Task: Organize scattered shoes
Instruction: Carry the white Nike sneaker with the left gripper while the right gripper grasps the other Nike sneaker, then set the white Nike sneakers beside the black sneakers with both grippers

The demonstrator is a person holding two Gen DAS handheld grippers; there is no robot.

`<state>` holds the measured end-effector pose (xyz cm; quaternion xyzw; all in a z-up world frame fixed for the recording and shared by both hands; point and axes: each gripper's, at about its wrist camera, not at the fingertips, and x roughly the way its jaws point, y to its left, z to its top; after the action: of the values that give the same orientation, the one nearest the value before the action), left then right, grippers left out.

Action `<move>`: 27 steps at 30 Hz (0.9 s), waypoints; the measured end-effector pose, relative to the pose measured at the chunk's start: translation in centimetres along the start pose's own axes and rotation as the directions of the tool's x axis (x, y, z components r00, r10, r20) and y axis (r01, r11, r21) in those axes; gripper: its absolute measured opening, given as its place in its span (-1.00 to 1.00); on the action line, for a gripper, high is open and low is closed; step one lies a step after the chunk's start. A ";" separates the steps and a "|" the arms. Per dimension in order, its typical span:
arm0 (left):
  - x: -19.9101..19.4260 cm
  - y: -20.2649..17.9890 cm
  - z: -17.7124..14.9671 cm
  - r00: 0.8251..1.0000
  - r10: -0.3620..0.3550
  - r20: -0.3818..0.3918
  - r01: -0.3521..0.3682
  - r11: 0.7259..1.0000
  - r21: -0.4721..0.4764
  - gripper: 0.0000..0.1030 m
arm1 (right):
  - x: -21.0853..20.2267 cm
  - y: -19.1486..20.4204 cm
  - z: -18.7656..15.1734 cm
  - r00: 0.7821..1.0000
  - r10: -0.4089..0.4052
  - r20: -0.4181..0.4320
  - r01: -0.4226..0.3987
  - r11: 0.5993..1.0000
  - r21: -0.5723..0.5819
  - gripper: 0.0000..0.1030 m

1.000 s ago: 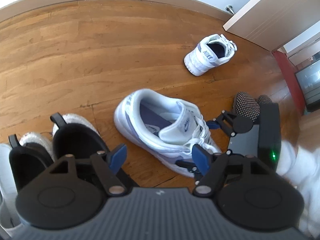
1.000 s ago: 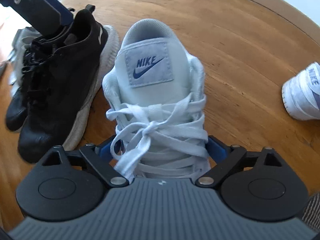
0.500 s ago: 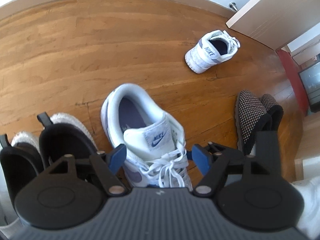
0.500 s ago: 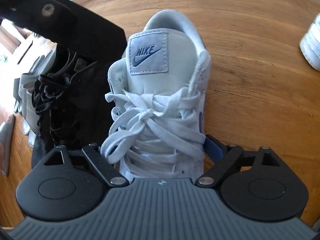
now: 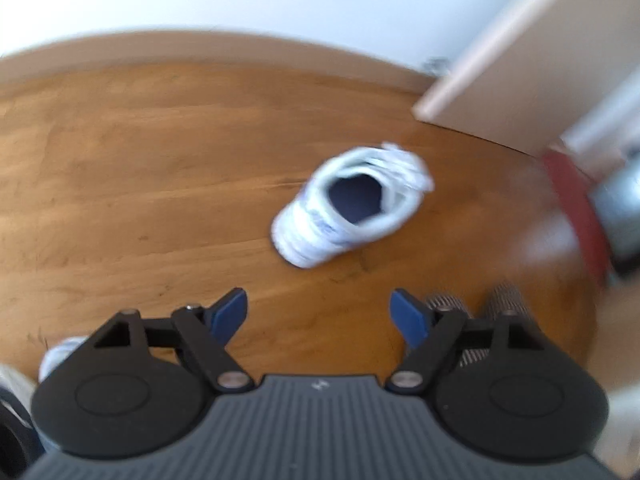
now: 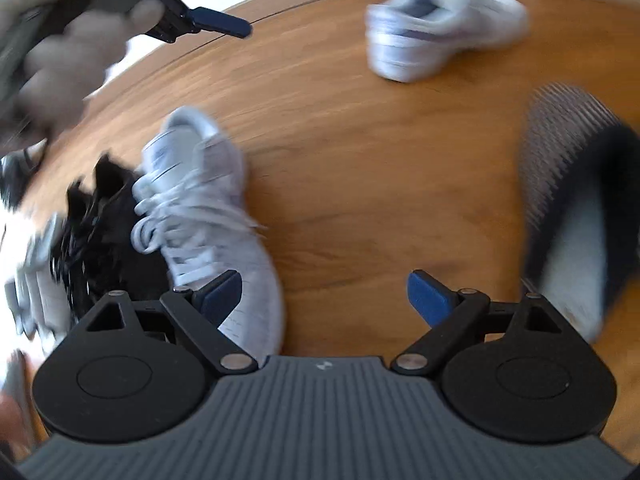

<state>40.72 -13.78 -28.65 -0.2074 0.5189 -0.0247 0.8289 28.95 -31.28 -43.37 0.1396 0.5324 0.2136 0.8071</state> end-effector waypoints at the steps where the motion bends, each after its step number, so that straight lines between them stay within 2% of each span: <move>1: 0.8 0.1 0.6 1.000 -0.019 0.020 0.020 0.999 -0.049 0.50 | -0.5 -0.6 -0.3 1.000 0.007 0.007 -0.007 0.999 0.033 0.77; 4: 3.9 0.9 1.6 0.999 -0.030 0.038 0.036 0.987 -0.158 0.50 | -0.9 -1.9 -1.0 1.000 0.008 0.011 -0.008 0.997 0.071 0.77; 7: 8.4 1.2 2.6 0.998 -0.056 -0.035 0.047 0.971 -0.235 0.40 | -1.0 -2.7 -1.4 1.000 -0.014 -0.015 0.014 0.999 0.043 0.77; 9: 11.1 0.8 3.1 0.993 -0.080 -0.091 0.057 0.970 -0.236 0.00 | -1.1 -3.2 -1.2 0.999 -0.033 -0.031 0.034 0.999 0.029 0.77; 10: 11.4 0.4 3.2 0.995 -0.052 -0.090 0.032 0.976 -0.214 0.02 | -1.3 -3.5 -1.0 0.999 -0.036 -0.032 0.037 0.999 0.031 0.77; 11: 11.6 -0.1 3.2 0.996 -0.017 -0.083 0.001 0.982 -0.188 -0.16 | -1.6 -3.7 -0.8 0.999 -0.039 -0.029 0.040 0.999 0.034 0.77; 14: 11.2 -0.9 3.1 0.998 0.041 -0.045 -0.042 0.999 -0.013 -0.29 | -2.0 -4.2 -0.5 0.999 -0.041 -0.016 0.042 0.998 0.042 0.77; 16: 10.9 -0.8 3.2 0.996 0.064 -0.056 -0.058 0.993 0.102 -0.32 | -1.9 -4.3 -0.5 0.999 -0.031 -0.011 0.032 0.998 0.051 0.77; 19: 10.0 0.8 4.2 0.993 0.089 -0.072 -0.068 0.964 0.258 -0.39 | -1.8 -4.3 -0.5 1.000 -0.017 -0.004 0.018 0.998 0.065 0.77; 22: 8.9 3.2 5.3 0.993 0.100 -0.066 -0.076 0.950 0.302 -0.44 | -1.8 -3.3 -0.5 1.000 -0.003 0.004 0.003 1.000 -0.001 0.77; 24: 8.0 4.6 5.7 0.992 0.110 -0.063 -0.089 0.958 0.271 -0.27 | -1.9 -1.9 0.0 0.999 -0.022 0.031 0.026 0.991 -0.133 0.84; 25: 7.1 5.2 5.6 0.992 0.112 -0.062 -0.093 0.963 0.251 -0.25 | -1.9 -1.0 0.4 0.998 -0.036 0.055 0.048 0.974 -0.222 0.95; 27: 4.6 5.6 5.0 0.995 0.088 -0.050 -0.075 0.972 0.224 -0.10 | -1.6 0.5 1.3 0.990 -0.065 0.122 0.106 0.922 -0.373 0.99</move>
<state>46.19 -8.25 -32.72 -0.0913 0.5455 -0.0547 0.8313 29.45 -31.69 -41.35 -0.0307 0.4428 0.2691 0.8547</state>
